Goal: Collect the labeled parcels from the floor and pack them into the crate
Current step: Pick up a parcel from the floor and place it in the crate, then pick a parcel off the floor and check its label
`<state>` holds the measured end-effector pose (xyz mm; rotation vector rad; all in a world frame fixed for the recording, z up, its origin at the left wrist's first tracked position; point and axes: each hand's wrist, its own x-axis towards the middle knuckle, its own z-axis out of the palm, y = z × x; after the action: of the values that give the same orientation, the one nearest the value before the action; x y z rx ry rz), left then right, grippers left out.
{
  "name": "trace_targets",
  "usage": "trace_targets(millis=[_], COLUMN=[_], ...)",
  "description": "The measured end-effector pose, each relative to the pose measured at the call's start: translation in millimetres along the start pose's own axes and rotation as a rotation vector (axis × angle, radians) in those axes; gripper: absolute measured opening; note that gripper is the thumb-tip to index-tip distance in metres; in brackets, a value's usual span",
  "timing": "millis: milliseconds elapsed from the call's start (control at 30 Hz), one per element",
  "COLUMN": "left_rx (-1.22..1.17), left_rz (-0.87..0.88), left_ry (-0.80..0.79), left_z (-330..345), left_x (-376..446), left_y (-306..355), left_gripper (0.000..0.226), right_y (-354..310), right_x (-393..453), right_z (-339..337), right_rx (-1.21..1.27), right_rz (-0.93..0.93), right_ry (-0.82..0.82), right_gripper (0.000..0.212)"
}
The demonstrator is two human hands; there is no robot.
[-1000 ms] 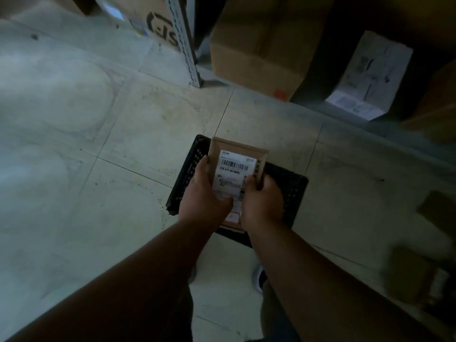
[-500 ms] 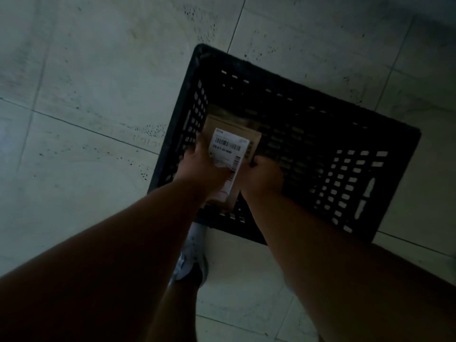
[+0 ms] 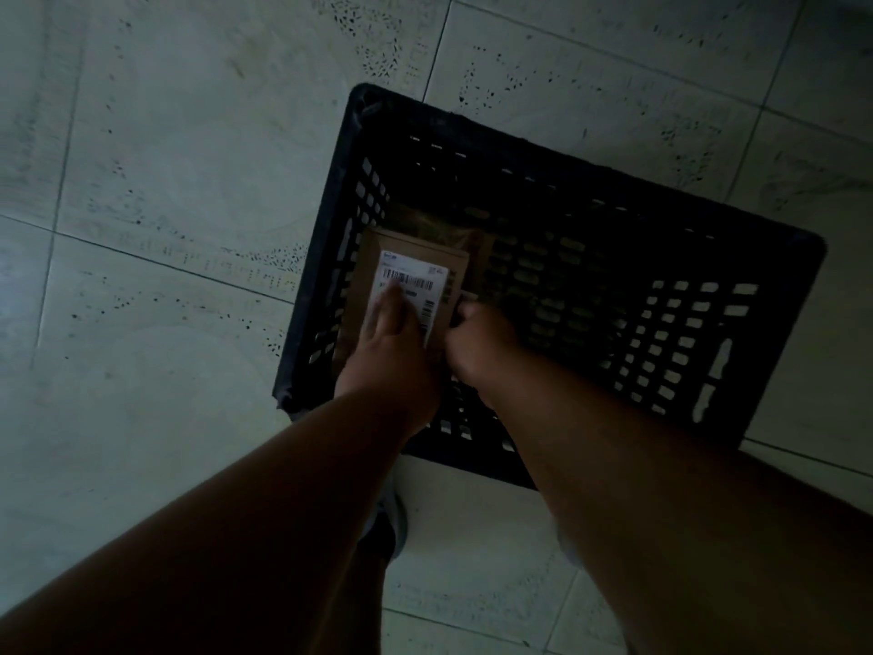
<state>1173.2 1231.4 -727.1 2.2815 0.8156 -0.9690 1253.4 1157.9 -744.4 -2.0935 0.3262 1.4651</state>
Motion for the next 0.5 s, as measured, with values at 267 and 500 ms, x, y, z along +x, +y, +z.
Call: trace_targets(millis=[267, 500], left_rx=[-0.095, -0.449], left_rz=[0.091, 0.436], left_ry=[-0.030, 0.362], left_z=[-103, -242], left_x=[-57, -269], left_y=[63, 174], left_gripper=[0.060, 0.045], right_y=[-37, -61], right_x=[-124, -380], right_z=[-92, -216], right_rx=[-0.240, -0.062], right_rz=[-0.373, -0.756], right_ry=[0.203, 0.554], right_gripper=[0.040, 0.045])
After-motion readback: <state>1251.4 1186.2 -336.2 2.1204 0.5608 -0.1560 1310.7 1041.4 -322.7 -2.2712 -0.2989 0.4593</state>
